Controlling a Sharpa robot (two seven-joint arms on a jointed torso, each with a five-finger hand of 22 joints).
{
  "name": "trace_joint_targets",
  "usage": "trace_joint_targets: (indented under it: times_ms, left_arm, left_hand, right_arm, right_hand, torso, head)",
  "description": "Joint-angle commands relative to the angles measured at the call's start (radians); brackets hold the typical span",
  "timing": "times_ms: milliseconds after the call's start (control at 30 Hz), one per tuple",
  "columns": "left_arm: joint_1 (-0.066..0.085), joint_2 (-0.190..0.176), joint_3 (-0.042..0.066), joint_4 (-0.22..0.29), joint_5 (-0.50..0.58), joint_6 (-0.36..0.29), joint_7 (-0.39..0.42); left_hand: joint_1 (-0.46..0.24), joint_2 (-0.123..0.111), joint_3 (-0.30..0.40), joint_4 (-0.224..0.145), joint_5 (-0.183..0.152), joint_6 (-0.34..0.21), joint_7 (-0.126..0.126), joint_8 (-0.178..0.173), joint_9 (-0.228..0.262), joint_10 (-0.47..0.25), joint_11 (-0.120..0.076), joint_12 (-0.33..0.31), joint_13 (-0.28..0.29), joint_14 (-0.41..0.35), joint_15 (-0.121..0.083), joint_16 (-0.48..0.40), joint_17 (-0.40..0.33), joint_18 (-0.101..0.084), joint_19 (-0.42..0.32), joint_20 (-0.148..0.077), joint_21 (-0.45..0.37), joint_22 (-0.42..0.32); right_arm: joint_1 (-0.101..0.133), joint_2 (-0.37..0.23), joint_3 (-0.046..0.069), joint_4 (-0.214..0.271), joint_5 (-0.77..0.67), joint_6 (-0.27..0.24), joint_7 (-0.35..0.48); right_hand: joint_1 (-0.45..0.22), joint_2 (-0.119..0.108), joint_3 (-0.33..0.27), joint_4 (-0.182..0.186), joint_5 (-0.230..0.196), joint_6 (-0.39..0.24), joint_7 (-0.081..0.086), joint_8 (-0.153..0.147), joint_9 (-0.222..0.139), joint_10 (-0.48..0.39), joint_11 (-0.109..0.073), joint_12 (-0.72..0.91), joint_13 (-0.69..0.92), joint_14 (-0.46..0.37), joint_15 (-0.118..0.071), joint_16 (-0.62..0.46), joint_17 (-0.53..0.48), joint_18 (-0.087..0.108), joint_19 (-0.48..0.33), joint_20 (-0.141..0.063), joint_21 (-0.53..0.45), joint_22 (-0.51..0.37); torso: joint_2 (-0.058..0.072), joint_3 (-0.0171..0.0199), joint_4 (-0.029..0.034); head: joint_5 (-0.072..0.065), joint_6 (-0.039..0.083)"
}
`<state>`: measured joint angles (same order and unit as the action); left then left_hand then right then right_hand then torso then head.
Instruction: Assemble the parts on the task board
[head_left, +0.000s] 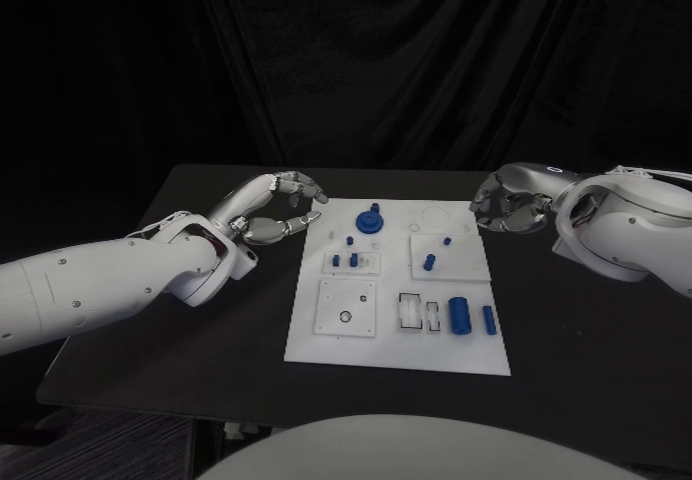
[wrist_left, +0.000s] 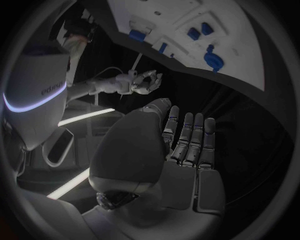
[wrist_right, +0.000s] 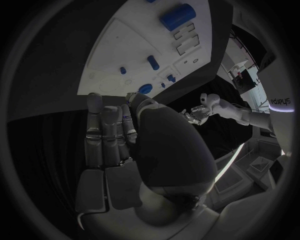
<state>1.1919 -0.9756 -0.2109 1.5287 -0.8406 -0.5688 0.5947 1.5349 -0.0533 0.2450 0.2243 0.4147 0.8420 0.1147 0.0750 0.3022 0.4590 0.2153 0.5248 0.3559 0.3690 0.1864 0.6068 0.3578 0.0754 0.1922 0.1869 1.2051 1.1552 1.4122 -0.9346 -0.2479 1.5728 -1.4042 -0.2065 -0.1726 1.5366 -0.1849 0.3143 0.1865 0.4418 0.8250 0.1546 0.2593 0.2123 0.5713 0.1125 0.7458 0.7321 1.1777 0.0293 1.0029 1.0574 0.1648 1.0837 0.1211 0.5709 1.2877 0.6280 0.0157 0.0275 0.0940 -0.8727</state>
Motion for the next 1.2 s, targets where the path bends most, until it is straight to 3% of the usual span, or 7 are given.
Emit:
trace_joint_targets:
  times_ms: [33, 267, 467, 700, 1000, 1133, 1200]
  left_arm:
    - [0.002, -0.020, 0.000, 0.043, 0.508, 0.230, 0.233]
    - [-0.005, -0.058, -0.001, 0.110, 0.741, 0.393, 0.268]
    - [-0.015, -0.075, -0.001, 0.157, 0.794, 0.480, 0.280]
    - [-0.019, -0.083, -0.001, 0.183, 0.805, 0.514, 0.292]
    - [-0.022, -0.080, -0.001, 0.181, 0.788, 0.527, 0.297]
    - [-0.023, -0.076, -0.001, 0.177, 0.769, 0.528, 0.297]
    - [-0.023, -0.074, -0.001, 0.174, 0.765, 0.526, 0.296]
  left_hand:
    - [0.011, 0.030, -0.012, -0.014, 0.023, -0.026, 0.004, -0.001, -0.004, -0.066, 0.022, 0.017, -0.016, -0.061, 0.021, -0.012, -0.033, -0.007, -0.029, 0.019, -0.049, -0.030]
    - [0.002, 0.071, -0.041, -0.026, 0.092, -0.116, 0.019, -0.007, -0.031, -0.204, 0.047, 0.052, -0.072, -0.136, 0.056, -0.028, -0.121, -0.001, -0.078, 0.060, -0.208, -0.136]
    - [-0.029, 0.091, -0.092, -0.047, 0.114, -0.260, 0.029, -0.015, -0.125, -0.283, -0.014, -0.017, -0.203, -0.238, 0.042, -0.207, -0.266, 0.024, -0.125, 0.075, -0.424, -0.284]
    - [-0.038, 0.107, -0.143, -0.084, 0.143, -0.317, 0.024, -0.019, -0.172, -0.320, -0.054, -0.088, -0.285, -0.312, 0.000, -0.348, -0.323, 0.067, -0.192, 0.076, -0.605, -0.413]
    - [-0.049, 0.108, -0.177, -0.107, 0.168, -0.329, 0.021, -0.020, -0.187, -0.326, -0.056, -0.098, -0.305, -0.327, -0.010, -0.383, -0.327, 0.085, -0.211, 0.081, -0.728, -0.535]
    - [-0.054, 0.118, -0.207, -0.154, 0.175, -0.323, 0.029, -0.018, -0.198, -0.329, -0.068, -0.109, -0.307, -0.335, -0.030, -0.413, -0.329, 0.077, -0.230, 0.052, -1.053, -0.923]
    - [-0.062, 0.125, -0.222, -0.172, 0.179, -0.317, 0.030, -0.017, -0.201, -0.332, -0.077, -0.121, -0.308, -0.339, -0.036, -0.432, -0.331, 0.073, -0.220, 0.040, -1.084, -0.960]
  right_arm:
    - [-0.014, 0.004, 0.000, 0.000, -0.120, -0.004, -0.062]
    - [-0.055, 0.008, 0.000, -0.006, -0.178, -0.025, -0.066]
    - [-0.085, 0.016, 0.000, -0.020, -0.192, -0.055, -0.060]
    - [-0.110, 0.034, 0.000, -0.039, -0.195, -0.096, -0.030]
    - [-0.126, 0.050, 0.000, -0.062, -0.196, -0.125, -0.001]
    - [-0.129, 0.055, 0.000, -0.073, -0.196, -0.126, 0.003]
    - [-0.130, 0.056, 0.000, -0.075, -0.196, -0.125, 0.002]
  right_hand:
    - [-0.002, -0.007, -0.006, -0.018, 0.017, -0.046, -0.005, 0.010, 0.011, -0.068, 0.011, -0.012, -0.011, -0.020, 0.005, 0.008, -0.013, 0.012, -0.014, 0.007, 0.002, 0.021]
    - [0.002, -0.014, -0.025, -0.049, 0.032, -0.123, -0.026, 0.040, 0.033, -0.162, 0.018, -0.012, -0.035, -0.040, 0.002, 0.022, -0.040, 0.015, -0.025, 0.011, 0.013, 0.044]
    - [0.016, -0.015, -0.030, -0.055, -0.015, -0.189, -0.034, 0.060, 0.039, -0.219, 0.030, 0.004, -0.056, -0.076, 0.013, 0.021, -0.082, 0.014, -0.040, 0.022, 0.017, 0.045]
    - [0.011, -0.016, -0.016, -0.040, -0.041, -0.189, -0.030, 0.093, 0.048, -0.204, 0.029, 0.017, -0.086, -0.039, 0.012, 0.067, -0.074, 0.013, -0.015, 0.024, 0.047, 0.048]
    - [-0.009, -0.015, 0.038, -0.024, -0.008, -0.136, -0.016, 0.145, 0.053, -0.087, 0.018, 0.030, -0.162, 0.016, 0.010, 0.125, -0.068, 0.000, 0.055, 0.021, 0.137, 0.066]
    - [-0.013, -0.021, 0.071, -0.029, 0.028, -0.095, -0.012, 0.164, 0.054, -0.053, 0.016, 0.019, -0.197, 0.020, 0.010, 0.132, -0.078, -0.002, 0.062, 0.020, 0.148, 0.069]
    - [-0.018, -0.026, 0.094, -0.034, 0.057, -0.066, -0.011, 0.170, 0.055, -0.019, 0.013, 0.014, -0.220, 0.031, 0.009, 0.145, -0.077, -0.005, 0.074, 0.019, 0.174, 0.074]
  torso:
    - [0.007, -0.0086, 0.0118]
    - [0.025, -0.0279, 0.0421]
    - [0.045, -0.0443, 0.0727]
    - [0.061, -0.0606, 0.0808]
    - [0.066, -0.0671, 0.0825]
    - [0.065, -0.0677, 0.0824]
    - [0.064, -0.0680, 0.0820]
  head:
    - [-0.008, 0.000]
    - [-0.051, 0.000]
    - [-0.092, 0.000]
    - [-0.114, 0.000]
    - [-0.118, 0.000]
    - [-0.117, 0.000]
    - [-0.115, 0.000]
